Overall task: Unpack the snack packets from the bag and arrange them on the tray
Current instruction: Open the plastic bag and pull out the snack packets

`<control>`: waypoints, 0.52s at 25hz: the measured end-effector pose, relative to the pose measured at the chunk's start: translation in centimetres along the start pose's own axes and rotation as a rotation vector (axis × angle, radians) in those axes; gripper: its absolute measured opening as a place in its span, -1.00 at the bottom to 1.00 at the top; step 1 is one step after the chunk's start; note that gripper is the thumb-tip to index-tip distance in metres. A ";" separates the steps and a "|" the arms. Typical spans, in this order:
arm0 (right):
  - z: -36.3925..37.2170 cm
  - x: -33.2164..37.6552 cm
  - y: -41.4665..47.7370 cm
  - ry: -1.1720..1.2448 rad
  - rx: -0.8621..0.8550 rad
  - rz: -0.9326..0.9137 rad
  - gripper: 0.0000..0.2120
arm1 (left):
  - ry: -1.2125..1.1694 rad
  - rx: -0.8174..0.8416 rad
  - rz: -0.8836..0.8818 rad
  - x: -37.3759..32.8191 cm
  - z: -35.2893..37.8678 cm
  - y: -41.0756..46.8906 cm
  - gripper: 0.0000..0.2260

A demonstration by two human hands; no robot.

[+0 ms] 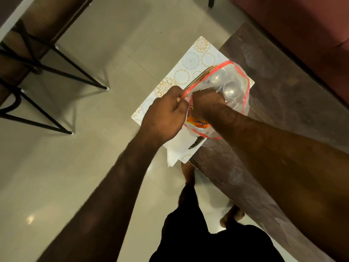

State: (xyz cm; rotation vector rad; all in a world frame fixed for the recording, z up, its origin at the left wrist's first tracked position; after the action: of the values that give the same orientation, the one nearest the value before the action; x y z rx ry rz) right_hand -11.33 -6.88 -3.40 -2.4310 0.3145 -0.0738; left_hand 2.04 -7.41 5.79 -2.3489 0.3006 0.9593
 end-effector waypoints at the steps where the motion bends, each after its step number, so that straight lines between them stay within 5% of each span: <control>1: 0.5 0.0 0.3 -0.018 -0.008 0.007 -0.37 | 0.005 -0.008 -0.003 0.2 0.0 0.1 -0.69; 13: -3.7 -1.1 -4.3 0.032 -0.144 0.005 -0.67 | -0.028 -0.041 -0.085 -1.5 0.7 0.0 -0.73</control>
State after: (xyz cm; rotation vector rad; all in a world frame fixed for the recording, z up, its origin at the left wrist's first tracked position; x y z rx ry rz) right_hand -12.07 -5.76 2.23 -2.5739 0.3510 -0.0905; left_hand 0.59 -7.05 6.40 -2.3632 0.1703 0.9659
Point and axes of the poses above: each hand's wrist, its own y-axis towards the middle knuckle, its own z-axis out of the palm, x = y × z, the point moved 8 cm from there along y, towards the middle knuckle, and after that the axes turned 2 degrees about y, right-handed, at the moved point
